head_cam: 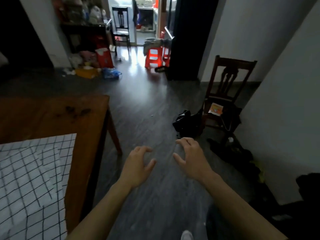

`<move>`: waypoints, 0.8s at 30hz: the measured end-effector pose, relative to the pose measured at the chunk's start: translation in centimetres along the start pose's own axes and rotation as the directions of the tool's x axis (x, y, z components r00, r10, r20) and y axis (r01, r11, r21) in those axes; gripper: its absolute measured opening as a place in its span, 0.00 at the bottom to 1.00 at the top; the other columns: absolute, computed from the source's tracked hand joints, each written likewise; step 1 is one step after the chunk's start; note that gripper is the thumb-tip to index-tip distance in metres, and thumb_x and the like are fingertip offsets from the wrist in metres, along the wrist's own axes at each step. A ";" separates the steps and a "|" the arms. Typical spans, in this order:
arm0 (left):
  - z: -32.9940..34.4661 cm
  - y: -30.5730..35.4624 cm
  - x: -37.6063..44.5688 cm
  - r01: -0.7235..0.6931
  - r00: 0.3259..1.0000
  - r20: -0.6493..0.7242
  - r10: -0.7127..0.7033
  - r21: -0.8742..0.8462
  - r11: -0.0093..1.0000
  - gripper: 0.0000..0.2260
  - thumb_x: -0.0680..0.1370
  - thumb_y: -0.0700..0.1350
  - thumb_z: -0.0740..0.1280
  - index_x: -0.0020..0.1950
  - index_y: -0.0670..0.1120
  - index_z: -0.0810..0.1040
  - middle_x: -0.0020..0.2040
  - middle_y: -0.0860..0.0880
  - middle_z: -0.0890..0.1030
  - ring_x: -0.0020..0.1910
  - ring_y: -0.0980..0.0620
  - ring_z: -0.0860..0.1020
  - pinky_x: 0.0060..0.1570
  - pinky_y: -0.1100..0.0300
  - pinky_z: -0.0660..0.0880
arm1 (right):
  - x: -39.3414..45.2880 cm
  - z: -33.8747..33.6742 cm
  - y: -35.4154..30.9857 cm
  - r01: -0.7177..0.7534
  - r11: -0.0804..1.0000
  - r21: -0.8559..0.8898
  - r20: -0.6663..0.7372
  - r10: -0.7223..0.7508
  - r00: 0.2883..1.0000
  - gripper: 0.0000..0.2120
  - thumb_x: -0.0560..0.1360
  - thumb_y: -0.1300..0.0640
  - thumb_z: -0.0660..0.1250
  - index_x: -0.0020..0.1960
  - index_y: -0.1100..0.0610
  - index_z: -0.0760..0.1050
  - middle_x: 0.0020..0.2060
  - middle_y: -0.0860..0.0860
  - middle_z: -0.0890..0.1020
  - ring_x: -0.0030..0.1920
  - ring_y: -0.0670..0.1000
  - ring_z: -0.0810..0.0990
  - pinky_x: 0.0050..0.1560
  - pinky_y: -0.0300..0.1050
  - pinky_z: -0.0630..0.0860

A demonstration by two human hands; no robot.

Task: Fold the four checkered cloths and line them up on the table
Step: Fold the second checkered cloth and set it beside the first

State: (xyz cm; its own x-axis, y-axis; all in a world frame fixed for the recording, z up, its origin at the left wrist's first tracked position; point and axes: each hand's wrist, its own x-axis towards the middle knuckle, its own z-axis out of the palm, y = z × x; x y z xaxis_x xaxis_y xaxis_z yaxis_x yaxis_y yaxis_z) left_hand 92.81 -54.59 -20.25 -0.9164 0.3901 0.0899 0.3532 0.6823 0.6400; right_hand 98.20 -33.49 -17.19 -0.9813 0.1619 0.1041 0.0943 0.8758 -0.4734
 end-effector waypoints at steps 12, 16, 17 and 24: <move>-2.8 1.2 8.1 0.384 0.889 -0.273 -0.367 0.011 0.923 0.17 0.77 0.53 0.70 0.65 0.55 0.72 0.60 0.60 0.72 0.59 0.64 0.70 0.60 0.66 0.69 | 18.7 4.6 -1.2 0.496 0.856 0.148 0.224 -0.518 0.826 0.23 0.76 0.45 0.66 0.68 0.51 0.70 0.65 0.50 0.73 0.67 0.53 0.70 0.66 0.50 0.71; -5.0 -0.2 7.4 0.546 0.774 -0.393 -0.496 0.019 0.838 0.19 0.77 0.54 0.69 0.66 0.55 0.72 0.61 0.59 0.72 0.59 0.62 0.70 0.59 0.65 0.70 | 20.8 6.0 -4.9 0.592 0.776 0.220 0.290 -0.631 0.719 0.23 0.76 0.44 0.66 0.69 0.49 0.68 0.67 0.48 0.70 0.69 0.51 0.68 0.67 0.50 0.70; -5.5 -0.7 7.1 0.578 0.745 -0.417 -0.522 0.011 0.816 0.18 0.77 0.54 0.69 0.66 0.55 0.72 0.61 0.58 0.72 0.59 0.62 0.70 0.58 0.65 0.69 | 21.1 6.3 -5.9 0.600 0.763 0.241 0.311 -0.646 0.697 0.24 0.76 0.45 0.66 0.70 0.48 0.67 0.68 0.47 0.69 0.70 0.51 0.67 0.68 0.50 0.69; -7.1 -7.2 5.6 0.685 0.576 -0.535 -0.619 -0.098 0.722 0.17 0.78 0.56 0.68 0.66 0.55 0.71 0.62 0.57 0.73 0.61 0.59 0.70 0.59 0.64 0.68 | 24.2 10.8 -13.1 0.682 0.668 0.299 0.414 -0.734 0.538 0.23 0.78 0.44 0.65 0.71 0.46 0.64 0.70 0.45 0.65 0.72 0.50 0.64 0.71 0.53 0.67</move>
State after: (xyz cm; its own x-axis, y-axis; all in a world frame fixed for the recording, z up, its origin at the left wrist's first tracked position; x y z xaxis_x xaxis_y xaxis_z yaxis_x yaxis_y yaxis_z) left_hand 83.77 -61.67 -18.88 -0.8467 -0.5282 0.0637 -0.3912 0.6993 0.5983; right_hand 71.37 -45.97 -17.87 -0.6666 -0.7442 0.0419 -0.6561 0.5592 -0.5068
